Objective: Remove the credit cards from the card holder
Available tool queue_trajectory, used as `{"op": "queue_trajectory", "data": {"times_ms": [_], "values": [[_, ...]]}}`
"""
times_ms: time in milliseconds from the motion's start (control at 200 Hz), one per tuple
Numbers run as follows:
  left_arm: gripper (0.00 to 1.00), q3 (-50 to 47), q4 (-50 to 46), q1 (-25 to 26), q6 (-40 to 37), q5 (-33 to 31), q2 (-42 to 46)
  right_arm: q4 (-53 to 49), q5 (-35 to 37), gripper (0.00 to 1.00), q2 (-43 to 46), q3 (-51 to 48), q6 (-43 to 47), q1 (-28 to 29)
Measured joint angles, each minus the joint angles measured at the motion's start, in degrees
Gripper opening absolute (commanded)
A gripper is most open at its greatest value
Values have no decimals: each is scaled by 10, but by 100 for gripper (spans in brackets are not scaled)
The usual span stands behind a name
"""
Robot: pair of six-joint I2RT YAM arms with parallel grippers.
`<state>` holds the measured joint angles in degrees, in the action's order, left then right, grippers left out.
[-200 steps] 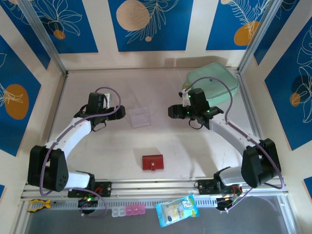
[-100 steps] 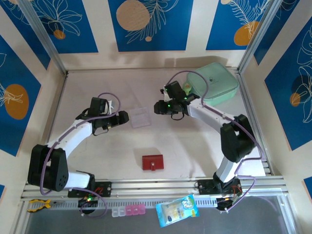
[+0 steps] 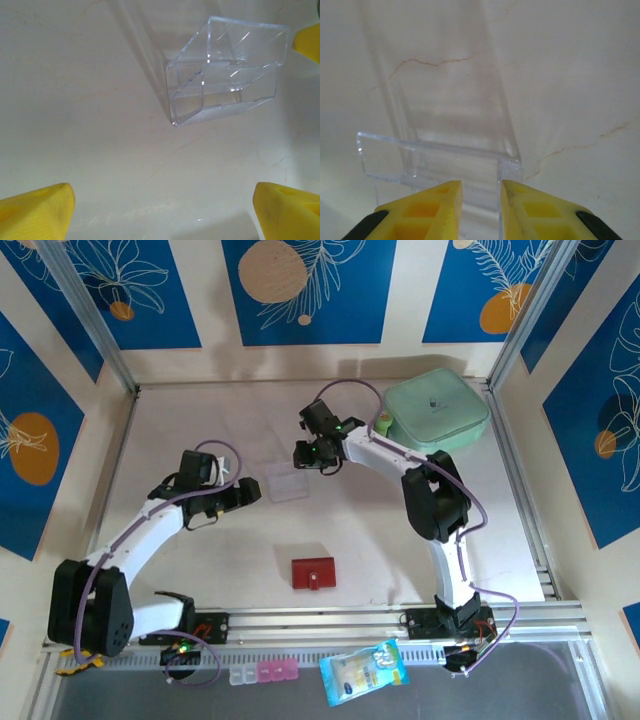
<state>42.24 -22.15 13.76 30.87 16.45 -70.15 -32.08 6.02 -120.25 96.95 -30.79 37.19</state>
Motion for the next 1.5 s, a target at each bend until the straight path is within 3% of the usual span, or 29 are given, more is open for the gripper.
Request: {"op": "queue_trajectory", "data": {"times_ms": [305,745,1501], "values": [[92,-7,-12,0,3,-9,12,-29,21,23,-35,39,-4,0],[91,-12,-13,0,3,-15,12,-42,42,7,-38,46,-4,3],[91,-23,-8,0,8,-14,-10,-110,152,4,16,-4,-31,-26]]}}
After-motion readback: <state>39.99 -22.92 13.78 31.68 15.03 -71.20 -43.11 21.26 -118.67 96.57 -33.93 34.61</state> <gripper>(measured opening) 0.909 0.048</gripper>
